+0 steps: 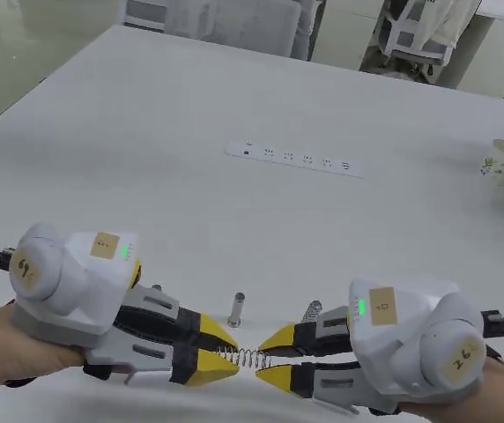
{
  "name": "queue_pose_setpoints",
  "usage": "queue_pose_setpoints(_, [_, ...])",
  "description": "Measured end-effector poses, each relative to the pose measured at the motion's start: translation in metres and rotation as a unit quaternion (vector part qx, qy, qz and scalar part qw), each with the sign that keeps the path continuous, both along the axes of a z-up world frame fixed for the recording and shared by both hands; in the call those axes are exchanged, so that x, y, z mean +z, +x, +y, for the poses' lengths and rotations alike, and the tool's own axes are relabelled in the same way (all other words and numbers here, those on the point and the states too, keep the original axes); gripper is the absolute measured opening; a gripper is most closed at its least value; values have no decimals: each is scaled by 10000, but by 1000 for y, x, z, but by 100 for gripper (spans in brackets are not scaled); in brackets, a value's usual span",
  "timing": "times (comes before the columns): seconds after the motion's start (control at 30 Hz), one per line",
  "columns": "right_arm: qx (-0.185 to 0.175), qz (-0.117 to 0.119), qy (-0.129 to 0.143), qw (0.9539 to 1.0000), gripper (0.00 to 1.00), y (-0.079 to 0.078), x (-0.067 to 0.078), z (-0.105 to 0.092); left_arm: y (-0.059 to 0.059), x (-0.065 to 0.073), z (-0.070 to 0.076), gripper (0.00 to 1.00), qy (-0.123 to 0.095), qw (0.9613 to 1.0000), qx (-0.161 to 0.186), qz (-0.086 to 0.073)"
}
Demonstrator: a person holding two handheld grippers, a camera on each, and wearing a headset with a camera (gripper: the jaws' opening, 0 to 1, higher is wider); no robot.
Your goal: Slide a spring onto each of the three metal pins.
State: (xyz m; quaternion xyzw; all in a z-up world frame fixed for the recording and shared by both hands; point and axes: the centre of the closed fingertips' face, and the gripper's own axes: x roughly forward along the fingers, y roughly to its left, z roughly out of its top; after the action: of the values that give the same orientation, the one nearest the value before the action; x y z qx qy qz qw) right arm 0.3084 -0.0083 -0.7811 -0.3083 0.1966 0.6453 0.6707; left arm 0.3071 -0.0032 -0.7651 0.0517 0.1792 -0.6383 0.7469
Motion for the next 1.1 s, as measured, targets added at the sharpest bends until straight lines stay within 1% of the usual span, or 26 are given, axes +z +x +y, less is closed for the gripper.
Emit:
queue_pose_setpoints(0.1, [7, -58, 4, 10000, 7, 0, 3, 0, 0, -2, 1, 2, 38, 10000, 0, -2])
queue_pose_setpoints(0.17, [31, -136, 16, 9999, 7, 0, 7, 1, 1, -4, 1, 2, 91, 10000, 5, -24])
queue_pose_setpoints(0.27, [53, -159, 37, 9999, 7, 1, 13, 3, 2, -7, 1, 2, 176, 9998, -7, -96])
queue_pose_setpoints(0.37, [116, -165, 77, 9998, 7, 0, 19, 7, 2, -11, 1, 2, 249, 9996, -3, -132])
queue_pose_setpoints(0.47, [182, -166, 76, 9997, 7, -3, 20, 10, 2, -14, 2, 2, 325, 9993, -17, -191])
queue_pose_setpoints(0.63, [239, -168, 124, 9995, 7, -5, 23, 15, 2, -17, 4, 2, 396, 9990, -20, -216])
queue_pose_setpoints(0.8, [254, -121, 284, 9992, 8, -7, 29, 23, 2, -19, 4, 2, 471, 9985, -12, -276])
queue_pose_setpoints(0.9, [283, -127, 318, 9990, 7, -8, 31, 27, 3, -20, 3, 2, 519, 9981, -9, -317])
queue_pose_setpoints(1.0, [220, -79, 454, 9987, 7, -8, 35, 32, 3, -20, 2, 2, 540, 9980, -9, -340])
queue_pose_setpoints(1.1, [174, -115, 544, 9983, 7, -7, 37, 36, 3, -19, 2, 2, 540, 9979, 6, -345])
